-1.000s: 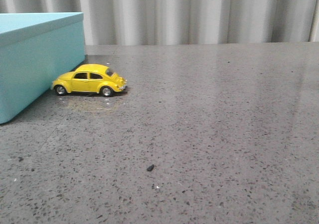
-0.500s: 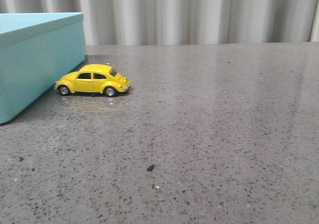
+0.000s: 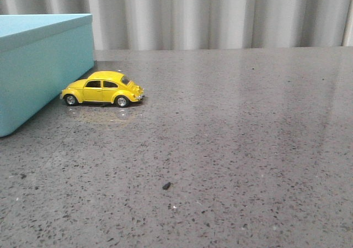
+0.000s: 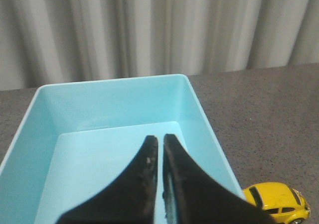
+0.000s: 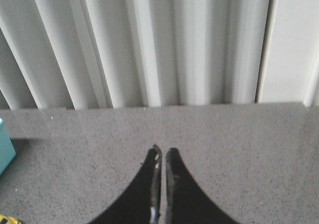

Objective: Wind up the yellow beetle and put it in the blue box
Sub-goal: 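Move the left gripper over the yellow car beside the blue box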

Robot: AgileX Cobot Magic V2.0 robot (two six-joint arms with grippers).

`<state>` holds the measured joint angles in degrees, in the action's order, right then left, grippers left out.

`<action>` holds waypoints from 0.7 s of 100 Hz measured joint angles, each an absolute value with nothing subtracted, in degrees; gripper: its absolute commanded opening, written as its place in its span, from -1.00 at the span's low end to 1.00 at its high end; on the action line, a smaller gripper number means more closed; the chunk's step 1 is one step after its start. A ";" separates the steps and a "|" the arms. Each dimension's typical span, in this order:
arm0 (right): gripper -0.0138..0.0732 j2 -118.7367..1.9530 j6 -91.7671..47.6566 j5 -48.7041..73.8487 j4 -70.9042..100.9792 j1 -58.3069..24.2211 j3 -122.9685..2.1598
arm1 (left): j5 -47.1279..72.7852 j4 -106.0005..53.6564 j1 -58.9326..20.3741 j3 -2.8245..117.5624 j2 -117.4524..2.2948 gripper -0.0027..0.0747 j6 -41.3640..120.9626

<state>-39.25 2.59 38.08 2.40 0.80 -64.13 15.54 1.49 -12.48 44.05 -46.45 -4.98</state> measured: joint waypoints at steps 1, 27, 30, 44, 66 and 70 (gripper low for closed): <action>-0.82 -38.07 2.59 37.62 2.40 0.80 -63.47 | 15.56 1.49 -12.80 44.32 -46.80 -0.98 -4.98; -0.82 -28.74 2.59 35.93 2.32 0.80 -56.30 | 18.73 3.00 -18.39 54.53 -58.00 -0.96 -1.99; -0.82 -28.03 2.59 36.05 2.32 0.80 -55.98 | 19.54 3.08 -18.89 56.07 -59.30 -0.93 -1.37; -0.82 -26.50 2.59 37.16 2.32 0.80 -55.76 | 22.97 3.08 -21.00 61.61 -64.22 -0.37 2.69; -0.82 -26.16 2.59 38.47 2.19 0.80 -55.76 | 23.54 3.22 -23.54 67.24 -69.67 0.43 6.20; -0.82 -26.16 2.59 38.62 2.19 0.80 -55.76 | 23.65 3.22 -23.78 68.00 -70.47 0.42 7.30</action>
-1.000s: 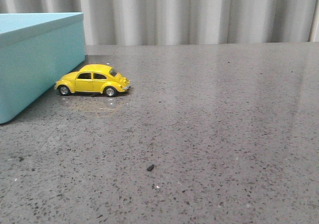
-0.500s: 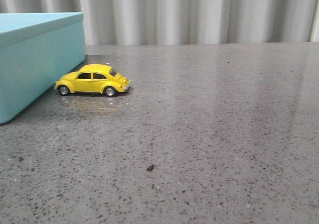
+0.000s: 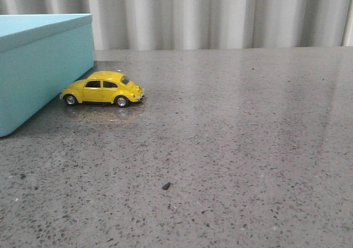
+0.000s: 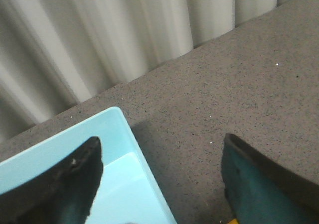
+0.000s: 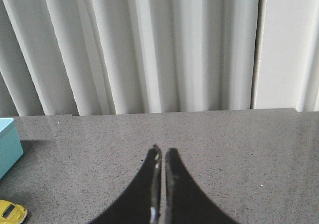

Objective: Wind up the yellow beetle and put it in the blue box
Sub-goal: 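Move the left gripper over the yellow car beside the blue box, then lower the left gripper and close it around the yellow car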

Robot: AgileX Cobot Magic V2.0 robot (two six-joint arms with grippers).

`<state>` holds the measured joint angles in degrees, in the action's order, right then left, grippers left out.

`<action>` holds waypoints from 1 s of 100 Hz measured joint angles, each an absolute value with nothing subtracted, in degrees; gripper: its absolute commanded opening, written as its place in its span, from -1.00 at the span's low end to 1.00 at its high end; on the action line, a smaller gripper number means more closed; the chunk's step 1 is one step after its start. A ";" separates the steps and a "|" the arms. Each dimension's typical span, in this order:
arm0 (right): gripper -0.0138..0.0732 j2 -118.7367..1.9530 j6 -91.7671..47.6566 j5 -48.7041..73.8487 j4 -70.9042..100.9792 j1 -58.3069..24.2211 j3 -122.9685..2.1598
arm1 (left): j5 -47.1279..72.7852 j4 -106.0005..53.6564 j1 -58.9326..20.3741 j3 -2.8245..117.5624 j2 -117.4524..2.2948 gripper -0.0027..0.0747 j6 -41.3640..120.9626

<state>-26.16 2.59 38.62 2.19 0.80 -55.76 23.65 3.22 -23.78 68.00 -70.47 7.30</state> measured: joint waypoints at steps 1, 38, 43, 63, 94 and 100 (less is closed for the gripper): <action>-0.82 -26.16 2.59 38.62 2.19 0.80 -55.76 | 23.78 3.22 -23.89 68.12 -70.61 0.41 7.82; -0.82 -26.16 2.59 38.89 2.19 0.80 -55.63 | 33.60 0.81 -25.81 74.86 -77.27 0.34 32.41; -0.82 -26.16 2.59 38.89 2.19 0.80 -55.63 | 35.19 -0.44 -26.19 76.07 -78.19 0.34 35.04; -0.82 -26.16 2.47 38.89 2.19 0.80 -55.63 | 44.14 -8.97 -26.67 80.49 -82.62 0.34 47.36; -0.82 -26.16 2.47 38.89 2.19 0.80 -55.63 | 54.61 -13.16 -26.79 83.43 -88.62 0.34 52.42; -0.82 -26.16 2.47 38.89 2.19 0.80 -55.63 | 55.10 -13.20 -26.79 83.53 -89.91 0.34 52.55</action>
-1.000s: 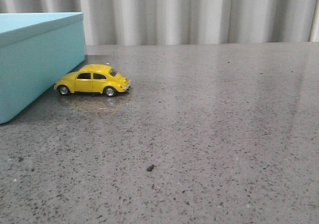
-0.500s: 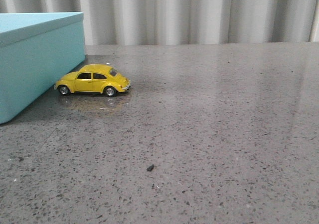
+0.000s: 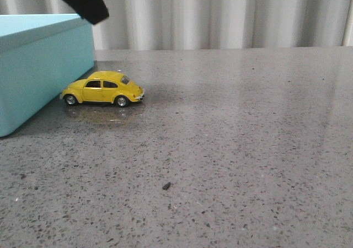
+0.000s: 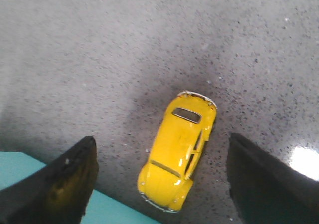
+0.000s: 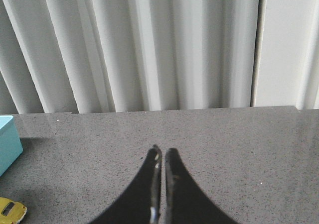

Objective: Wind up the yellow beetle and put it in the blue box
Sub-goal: 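Lower the left gripper and close it around the yellow car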

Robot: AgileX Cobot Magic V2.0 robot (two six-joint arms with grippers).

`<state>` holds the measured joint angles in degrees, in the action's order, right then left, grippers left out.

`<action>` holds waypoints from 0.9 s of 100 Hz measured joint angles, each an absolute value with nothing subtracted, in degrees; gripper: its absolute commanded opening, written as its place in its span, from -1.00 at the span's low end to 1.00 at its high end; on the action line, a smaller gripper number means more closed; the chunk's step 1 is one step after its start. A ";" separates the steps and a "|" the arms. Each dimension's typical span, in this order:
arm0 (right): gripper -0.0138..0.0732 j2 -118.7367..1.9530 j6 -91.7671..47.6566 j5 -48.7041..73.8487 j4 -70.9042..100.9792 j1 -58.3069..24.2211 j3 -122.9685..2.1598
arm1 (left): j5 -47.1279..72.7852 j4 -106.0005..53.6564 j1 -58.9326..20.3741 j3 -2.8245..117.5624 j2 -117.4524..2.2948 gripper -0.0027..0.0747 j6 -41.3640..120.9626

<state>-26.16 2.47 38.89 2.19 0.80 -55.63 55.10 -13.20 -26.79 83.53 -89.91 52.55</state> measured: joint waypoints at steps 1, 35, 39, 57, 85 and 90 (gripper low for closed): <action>-0.82 -26.16 2.47 38.89 2.19 0.80 -55.63 | 55.17 -13.30 -26.79 83.51 -90.06 0.34 52.55; -0.82 -26.16 2.47 38.89 2.19 0.80 -55.63 | 58.58 -13.06 -26.79 83.77 -97.13 0.34 53.32; -0.82 -26.16 2.47 38.89 2.19 0.80 -55.63 | 58.67 -12.97 -26.79 83.77 -97.25 0.34 53.80; -0.82 -26.16 2.47 38.89 2.19 0.80 -55.63 | 58.43 -11.61 -26.79 83.79 -98.40 0.34 55.97; -0.82 -26.16 2.47 38.93 2.19 0.80 -55.61 | 55.88 -3.85 -27.80 83.79 -100.82 0.34 58.02; -0.82 -26.16 2.47 38.93 2.19 0.80 -55.61 | 55.39 -3.48 -27.93 83.79 -100.82 0.34 58.63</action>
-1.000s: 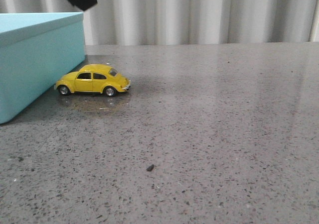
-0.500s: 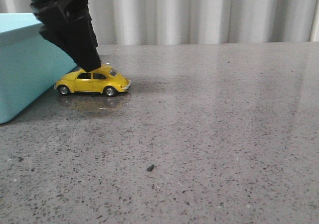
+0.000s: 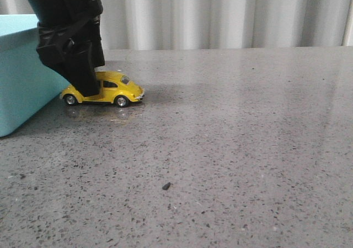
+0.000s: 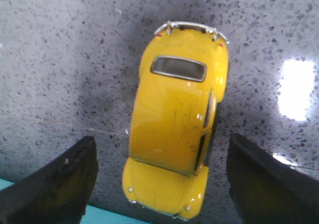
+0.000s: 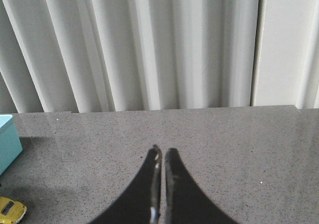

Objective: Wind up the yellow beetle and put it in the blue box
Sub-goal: 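Lower the left gripper and close it around the yellow car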

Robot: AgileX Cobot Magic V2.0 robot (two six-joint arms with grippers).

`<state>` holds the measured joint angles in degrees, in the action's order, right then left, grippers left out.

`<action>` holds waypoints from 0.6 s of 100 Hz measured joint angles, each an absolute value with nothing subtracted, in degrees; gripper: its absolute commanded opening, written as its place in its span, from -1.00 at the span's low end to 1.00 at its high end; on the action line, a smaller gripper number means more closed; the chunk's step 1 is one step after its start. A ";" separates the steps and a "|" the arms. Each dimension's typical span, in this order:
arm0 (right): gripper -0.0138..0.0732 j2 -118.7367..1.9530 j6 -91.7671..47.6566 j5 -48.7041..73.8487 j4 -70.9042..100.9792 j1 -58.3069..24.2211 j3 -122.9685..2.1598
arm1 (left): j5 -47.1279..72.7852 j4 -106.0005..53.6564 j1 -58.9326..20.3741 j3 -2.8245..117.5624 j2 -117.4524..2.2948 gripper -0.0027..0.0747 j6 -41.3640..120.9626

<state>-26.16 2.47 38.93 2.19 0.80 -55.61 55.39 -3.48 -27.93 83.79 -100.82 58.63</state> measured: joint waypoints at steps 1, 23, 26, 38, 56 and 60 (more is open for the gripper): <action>-0.82 -26.16 2.47 38.93 2.19 0.80 -55.61 | 55.22 -3.48 -28.02 83.79 -100.82 0.34 58.76; -0.82 -26.16 2.47 38.93 2.19 0.80 -55.61 | 53.21 -3.55 -28.06 83.79 -100.91 0.34 59.50; -0.82 -26.16 2.47 38.83 2.19 0.80 -55.61 | 53.21 -3.97 -28.06 83.79 -100.91 0.34 59.50; -0.82 -26.16 2.47 38.83 2.19 0.80 -55.61 | 53.21 -5.59 -28.06 83.89 -101.85 0.34 59.50; -0.82 -26.16 2.47 37.90 2.19 0.80 -55.61 | 53.12 -6.20 -28.06 83.89 -103.72 0.34 59.62; -0.82 -26.16 2.47 37.80 2.19 0.80 -55.61 | 53.12 -6.19 -28.06 83.89 -103.98 0.34 59.72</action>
